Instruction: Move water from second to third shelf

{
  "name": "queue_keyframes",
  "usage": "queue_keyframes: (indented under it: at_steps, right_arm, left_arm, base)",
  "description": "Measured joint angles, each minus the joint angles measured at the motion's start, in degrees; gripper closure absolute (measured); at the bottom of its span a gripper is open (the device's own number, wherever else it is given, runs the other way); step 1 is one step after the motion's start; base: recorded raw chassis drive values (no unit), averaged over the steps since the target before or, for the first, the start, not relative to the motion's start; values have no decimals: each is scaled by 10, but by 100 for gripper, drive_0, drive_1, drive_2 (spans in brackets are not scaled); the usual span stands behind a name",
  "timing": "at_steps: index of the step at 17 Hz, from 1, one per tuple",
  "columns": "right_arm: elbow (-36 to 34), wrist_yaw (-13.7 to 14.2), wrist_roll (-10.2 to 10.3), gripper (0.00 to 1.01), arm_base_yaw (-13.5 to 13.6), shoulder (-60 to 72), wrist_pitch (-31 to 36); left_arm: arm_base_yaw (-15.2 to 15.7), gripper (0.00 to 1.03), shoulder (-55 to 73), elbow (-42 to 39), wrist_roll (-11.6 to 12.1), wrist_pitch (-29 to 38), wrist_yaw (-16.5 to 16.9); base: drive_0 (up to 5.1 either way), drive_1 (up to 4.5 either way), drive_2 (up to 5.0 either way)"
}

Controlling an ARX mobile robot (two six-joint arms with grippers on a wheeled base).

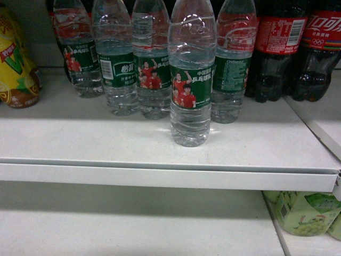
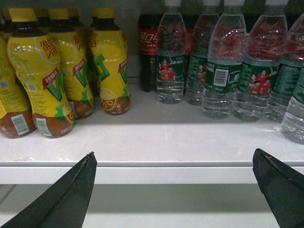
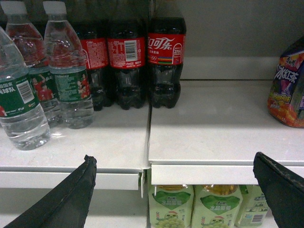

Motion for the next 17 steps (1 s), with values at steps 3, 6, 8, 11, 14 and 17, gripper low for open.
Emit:
queue_keyframes:
  at_steps: [3,6,8,11,14,17]
  right_arm:
    - [0,0,0,3,0,0,0]
    - [0,0,0,3,0,0,0]
    - [0,0,0,3,0,0,0]
    - [0,0,0,3,0,0,0]
    - [0,0,0,3,0,0,0]
    - [0,0,0,3,0,0,0]
  left_arm:
    - [0,5,0,0,0,0,0]
    - [0,5,0,0,0,0,0]
    - [0,5,0,0,0,0,0]
    - [0,5,0,0,0,0,0]
    - [0,5,0,0,0,0,0]
    - [0,5,0,0,0,0,0]
  base:
    - [0,0,0]
    - [0,0,0]
    - [0,0,0]
    - [0,0,0]
    - [0,0,0]
    - [0,0,0]
